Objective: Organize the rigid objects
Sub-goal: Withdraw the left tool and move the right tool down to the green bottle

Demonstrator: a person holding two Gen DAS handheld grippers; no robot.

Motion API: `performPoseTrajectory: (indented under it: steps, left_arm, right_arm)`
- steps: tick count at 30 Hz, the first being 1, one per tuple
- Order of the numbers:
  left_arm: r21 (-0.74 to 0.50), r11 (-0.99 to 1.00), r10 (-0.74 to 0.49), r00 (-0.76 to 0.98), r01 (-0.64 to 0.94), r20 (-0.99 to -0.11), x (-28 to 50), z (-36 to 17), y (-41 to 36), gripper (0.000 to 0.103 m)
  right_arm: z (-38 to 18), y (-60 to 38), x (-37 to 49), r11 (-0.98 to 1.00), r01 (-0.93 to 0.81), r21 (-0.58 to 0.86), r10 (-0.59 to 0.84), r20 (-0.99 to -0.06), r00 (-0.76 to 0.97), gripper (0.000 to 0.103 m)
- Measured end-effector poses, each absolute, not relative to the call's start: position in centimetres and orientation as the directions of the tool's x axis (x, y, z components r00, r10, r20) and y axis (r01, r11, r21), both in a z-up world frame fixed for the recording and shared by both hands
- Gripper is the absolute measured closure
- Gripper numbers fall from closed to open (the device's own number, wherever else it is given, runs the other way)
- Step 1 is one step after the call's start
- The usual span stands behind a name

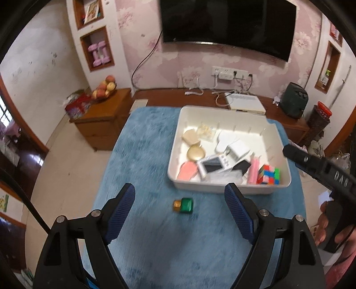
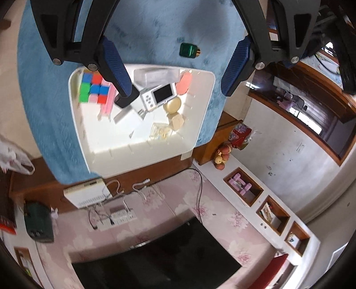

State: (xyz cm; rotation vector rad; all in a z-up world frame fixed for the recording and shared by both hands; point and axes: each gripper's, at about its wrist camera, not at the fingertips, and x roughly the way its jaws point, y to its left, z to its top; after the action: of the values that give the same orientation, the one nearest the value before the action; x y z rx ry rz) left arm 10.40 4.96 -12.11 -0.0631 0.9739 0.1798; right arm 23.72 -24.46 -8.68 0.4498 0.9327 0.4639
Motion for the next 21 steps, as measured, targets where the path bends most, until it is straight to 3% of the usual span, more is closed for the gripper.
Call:
performPoseTrajectory:
  steps: [11,21]
  left_arm:
    - [-0.061,0.977,0.047,0.486,-0.204,-0.872,7.2,-14.3,11.3,0.018]
    - [-0.150,0.973,-0.052,0.464,-0.177,-0.884,6.1,-15.3,16.5,0.018]
  right_arm:
    - [-10.7,-17.7,21.4,0.849,-0.091,0.520,0.497,-0.730,0.469,0.020]
    - [-13.6,-9.3,20.0,0.912,-0.087,0.401,0.399,-0.819,0.412,0.020]
